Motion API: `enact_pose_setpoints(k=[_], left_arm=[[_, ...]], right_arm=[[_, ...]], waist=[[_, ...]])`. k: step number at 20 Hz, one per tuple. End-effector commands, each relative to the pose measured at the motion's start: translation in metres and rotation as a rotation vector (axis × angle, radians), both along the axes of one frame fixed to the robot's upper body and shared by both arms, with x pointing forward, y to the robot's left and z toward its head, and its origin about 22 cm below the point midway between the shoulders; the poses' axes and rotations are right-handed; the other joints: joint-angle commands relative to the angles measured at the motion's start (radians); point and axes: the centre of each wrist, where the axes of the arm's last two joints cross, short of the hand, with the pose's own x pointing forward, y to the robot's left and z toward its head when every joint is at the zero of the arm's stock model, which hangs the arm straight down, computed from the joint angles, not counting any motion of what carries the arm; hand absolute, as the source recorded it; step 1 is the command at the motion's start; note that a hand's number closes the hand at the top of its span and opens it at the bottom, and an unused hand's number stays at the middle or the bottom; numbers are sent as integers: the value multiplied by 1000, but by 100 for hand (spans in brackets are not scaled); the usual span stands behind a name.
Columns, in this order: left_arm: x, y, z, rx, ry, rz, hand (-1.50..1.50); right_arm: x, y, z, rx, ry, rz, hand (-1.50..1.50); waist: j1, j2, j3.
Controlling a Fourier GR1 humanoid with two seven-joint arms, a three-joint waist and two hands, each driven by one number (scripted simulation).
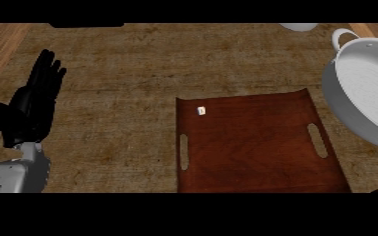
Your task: Pick the eggplant from the tray and place it in the pot
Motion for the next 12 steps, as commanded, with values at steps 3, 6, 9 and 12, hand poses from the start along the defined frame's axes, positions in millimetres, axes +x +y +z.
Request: enact_pose_setpoints(k=[3,6,9,12], left_arm=[[0,-13,-9,0,-17,-38,0],[5,-20,-5,2,-6,-27,0],[2,6,4,-1,-13,-46,0],[11,-14,12,-24,-17,-39,0]], right_arm=[[27,-54,25,144,-15,-65,150],[43,-80,31,146,3,-65,150],[67,-92,23,148,46,-102,150],[91,-107,-5,248,46,-82,150]], waist=[[29,5,0],[28,5,0],[36,6,0],[44,8,1]])
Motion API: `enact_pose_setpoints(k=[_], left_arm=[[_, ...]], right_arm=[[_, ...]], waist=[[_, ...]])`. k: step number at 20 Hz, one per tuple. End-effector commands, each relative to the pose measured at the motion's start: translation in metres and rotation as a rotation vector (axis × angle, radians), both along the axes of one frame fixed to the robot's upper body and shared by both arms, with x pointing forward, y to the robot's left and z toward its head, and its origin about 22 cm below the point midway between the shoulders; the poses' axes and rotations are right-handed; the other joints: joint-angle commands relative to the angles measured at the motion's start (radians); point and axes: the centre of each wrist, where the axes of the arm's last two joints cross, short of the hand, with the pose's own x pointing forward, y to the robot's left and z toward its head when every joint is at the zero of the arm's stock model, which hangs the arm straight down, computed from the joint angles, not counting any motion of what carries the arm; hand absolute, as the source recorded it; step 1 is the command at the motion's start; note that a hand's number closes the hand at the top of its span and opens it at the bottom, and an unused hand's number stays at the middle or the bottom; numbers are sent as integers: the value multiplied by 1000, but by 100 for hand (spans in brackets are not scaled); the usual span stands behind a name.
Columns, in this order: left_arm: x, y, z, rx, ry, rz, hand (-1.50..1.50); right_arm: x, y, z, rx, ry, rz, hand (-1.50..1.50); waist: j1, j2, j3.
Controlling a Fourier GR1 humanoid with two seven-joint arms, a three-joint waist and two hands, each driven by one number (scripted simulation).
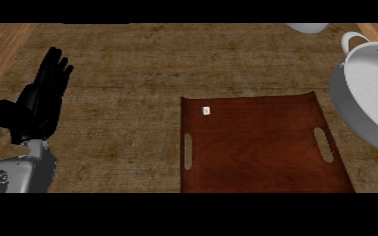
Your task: Pick the eggplant from the tray and place it in the pot
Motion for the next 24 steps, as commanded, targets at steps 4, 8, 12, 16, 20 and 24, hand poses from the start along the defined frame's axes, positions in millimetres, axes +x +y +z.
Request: enact_pose_setpoints(k=[4,8,12,16,20,24], left_arm=[[11,-10,-3,-3,-1,-32,0],[8,-11,-3,9,-6,-34,0],[13,-14,-8,8,-24,-27,0],[10,-10,-4,1,-4,-25,0],[16,-11,20,13,-10,-37,0],[11,-8,7,-7,-12,-30,0]], right_arm=[[24,-29,-6,-316,-94,-192,150],[50,-39,-34,-428,-56,-271,150],[92,-47,-63,-408,-30,-235,150],[113,-60,-79,-365,47,-221,150],[123,-49,-109,-231,209,-224,-150],[117,-66,-117,-113,231,-70,-150]], waist=[[18,11,1],[30,9,1],[23,8,1],[30,9,2],[35,11,3],[34,14,4]])
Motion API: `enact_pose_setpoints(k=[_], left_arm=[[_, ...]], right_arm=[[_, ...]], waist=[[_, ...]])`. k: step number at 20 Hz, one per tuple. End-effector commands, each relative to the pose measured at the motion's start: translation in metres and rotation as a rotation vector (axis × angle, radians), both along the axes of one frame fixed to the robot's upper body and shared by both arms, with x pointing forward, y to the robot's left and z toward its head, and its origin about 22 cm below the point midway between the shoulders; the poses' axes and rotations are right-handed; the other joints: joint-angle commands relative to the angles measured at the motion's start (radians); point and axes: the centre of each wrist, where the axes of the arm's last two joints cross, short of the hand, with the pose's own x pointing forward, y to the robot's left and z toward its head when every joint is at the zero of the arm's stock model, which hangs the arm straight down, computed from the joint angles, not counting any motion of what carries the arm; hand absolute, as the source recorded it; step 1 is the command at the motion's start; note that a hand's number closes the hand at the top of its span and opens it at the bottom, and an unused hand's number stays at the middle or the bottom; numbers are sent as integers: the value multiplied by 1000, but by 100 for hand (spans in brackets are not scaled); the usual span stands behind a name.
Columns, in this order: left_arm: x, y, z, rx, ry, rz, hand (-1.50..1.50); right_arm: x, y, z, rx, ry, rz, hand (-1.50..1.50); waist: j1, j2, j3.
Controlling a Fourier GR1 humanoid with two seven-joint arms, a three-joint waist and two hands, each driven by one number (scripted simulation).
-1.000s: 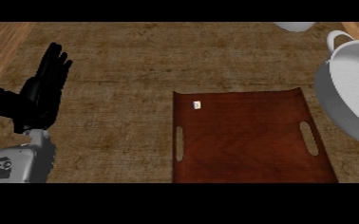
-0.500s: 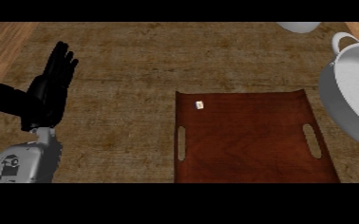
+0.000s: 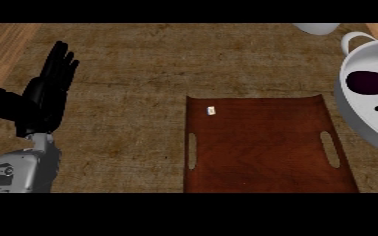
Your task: Pick the eggplant from the tray and place it in the pot
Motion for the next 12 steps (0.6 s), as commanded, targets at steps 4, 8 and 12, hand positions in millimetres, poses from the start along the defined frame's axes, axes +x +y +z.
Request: enact_pose_setpoints(k=[4,8,12], left_arm=[[3,8,0,6,0,27,0],[2,-2,-1,-12,13,36,0],[0,18,-3,13,-11,14,0]], right_arm=[[17,5,-7,312,-31,183,-150],[3,-18,-3,492,-144,184,-150],[6,-33,22,625,-200,137,-150]], waist=[[-17,-4,-1],[-27,-6,0],[-9,1,0]])
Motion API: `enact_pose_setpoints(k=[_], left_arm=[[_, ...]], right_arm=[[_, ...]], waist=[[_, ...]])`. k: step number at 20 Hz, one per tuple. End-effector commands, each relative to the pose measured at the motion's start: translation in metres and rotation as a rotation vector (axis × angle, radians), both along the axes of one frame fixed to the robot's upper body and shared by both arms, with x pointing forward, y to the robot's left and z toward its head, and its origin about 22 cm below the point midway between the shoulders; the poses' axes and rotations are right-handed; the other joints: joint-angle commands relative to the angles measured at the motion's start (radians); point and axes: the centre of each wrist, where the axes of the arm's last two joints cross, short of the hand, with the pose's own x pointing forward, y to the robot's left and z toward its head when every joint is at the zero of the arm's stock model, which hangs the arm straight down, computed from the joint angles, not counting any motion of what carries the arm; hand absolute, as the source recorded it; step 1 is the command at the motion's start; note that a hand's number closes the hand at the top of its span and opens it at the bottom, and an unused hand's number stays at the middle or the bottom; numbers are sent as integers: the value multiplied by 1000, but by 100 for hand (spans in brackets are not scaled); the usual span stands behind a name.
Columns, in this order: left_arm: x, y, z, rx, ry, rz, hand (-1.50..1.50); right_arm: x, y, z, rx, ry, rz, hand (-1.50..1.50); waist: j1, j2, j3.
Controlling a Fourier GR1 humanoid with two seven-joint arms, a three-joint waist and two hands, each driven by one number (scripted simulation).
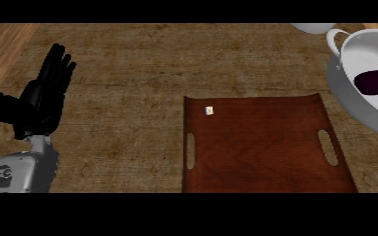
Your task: Pick the eggplant from the tray and place it in the pot
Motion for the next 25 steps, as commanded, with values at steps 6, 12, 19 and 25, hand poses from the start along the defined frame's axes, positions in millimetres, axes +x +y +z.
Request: enact_pose_setpoints(k=[6,12,19,25], left_arm=[[5,8,2,9,17,-3,0],[-3,-3,1,3,6,0,0],[-3,-12,1,12,-8,-11,0],[-3,-8,-2,-12,-17,4,0]], right_arm=[[-56,-67,42,170,-54,-19,-150],[-98,-89,36,190,-52,-12,-150],[-111,-100,50,171,-18,-12,-150],[-117,-104,56,157,-19,1,-150]], waist=[[-2,5,2],[-2,7,7],[0,6,8],[-3,6,8]])
